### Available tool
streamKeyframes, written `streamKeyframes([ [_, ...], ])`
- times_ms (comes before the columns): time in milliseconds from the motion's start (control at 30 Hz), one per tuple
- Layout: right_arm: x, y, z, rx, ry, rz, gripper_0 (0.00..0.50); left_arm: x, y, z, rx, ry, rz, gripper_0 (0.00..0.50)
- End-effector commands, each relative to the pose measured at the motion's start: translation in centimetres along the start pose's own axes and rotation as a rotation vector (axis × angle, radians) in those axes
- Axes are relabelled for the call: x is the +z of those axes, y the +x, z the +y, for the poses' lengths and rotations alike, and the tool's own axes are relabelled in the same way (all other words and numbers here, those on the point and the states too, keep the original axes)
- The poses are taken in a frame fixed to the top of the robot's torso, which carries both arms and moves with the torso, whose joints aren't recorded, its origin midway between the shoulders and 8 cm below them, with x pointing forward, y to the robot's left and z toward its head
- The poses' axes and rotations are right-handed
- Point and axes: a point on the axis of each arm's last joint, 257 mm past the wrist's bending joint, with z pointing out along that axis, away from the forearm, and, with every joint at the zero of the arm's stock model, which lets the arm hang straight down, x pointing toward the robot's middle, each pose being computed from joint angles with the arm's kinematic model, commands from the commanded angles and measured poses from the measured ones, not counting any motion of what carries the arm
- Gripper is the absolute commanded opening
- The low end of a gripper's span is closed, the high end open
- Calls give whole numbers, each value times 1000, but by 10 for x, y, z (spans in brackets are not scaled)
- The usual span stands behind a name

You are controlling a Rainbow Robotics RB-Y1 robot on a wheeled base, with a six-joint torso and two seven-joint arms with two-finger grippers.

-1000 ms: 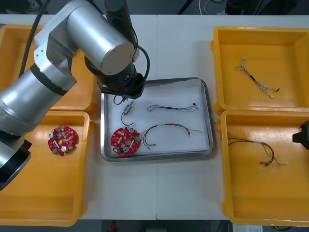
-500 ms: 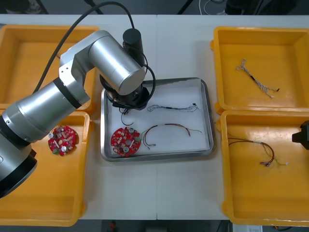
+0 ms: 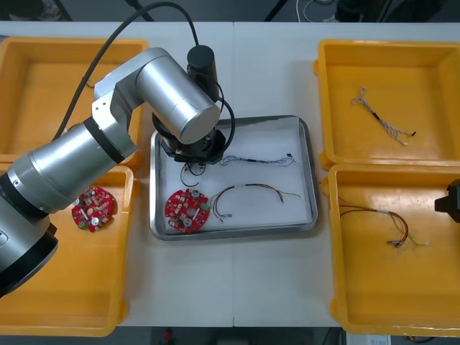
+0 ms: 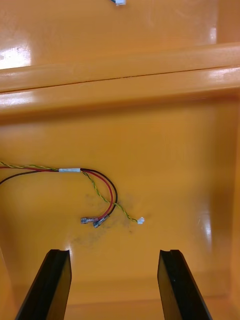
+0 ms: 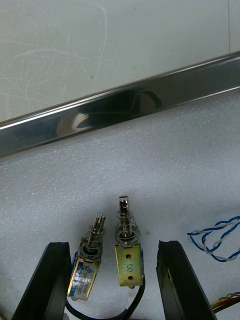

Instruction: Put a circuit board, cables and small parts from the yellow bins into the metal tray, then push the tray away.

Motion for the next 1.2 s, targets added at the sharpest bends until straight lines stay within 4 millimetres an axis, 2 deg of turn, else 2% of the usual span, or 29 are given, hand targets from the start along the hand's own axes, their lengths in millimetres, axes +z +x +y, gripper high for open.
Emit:
streamKeyframes([
  [33,-11,-3,-7,31,13,-29,500,-9,-6,-20,-30,41,-31,500],
  [300,-11,-3,-7,30,13,-30,500,-33,-18,3,-58,32,-33,500],
  [467,-13,-4,-5,14,13,-36,500,-63,-18,29,-63,11,-15,500],
  [633,-18,-5,7,-38,8,-53,500,-96,-15,53,-67,7,-3,500],
  [700,-22,-5,16,-81,7,-59,500,-112,-10,67,-73,3,-2,500],
  [800,-28,-5,31,-157,4,-70,500,-125,-5,86,-52,7,-8,500],
  [1033,-36,-1,71,-307,-77,-45,500,-148,-2,124,-17,24,-87,500],
  [1200,-44,1,109,-434,-161,-29,500,-159,12,155,-22,29,-116,500],
])
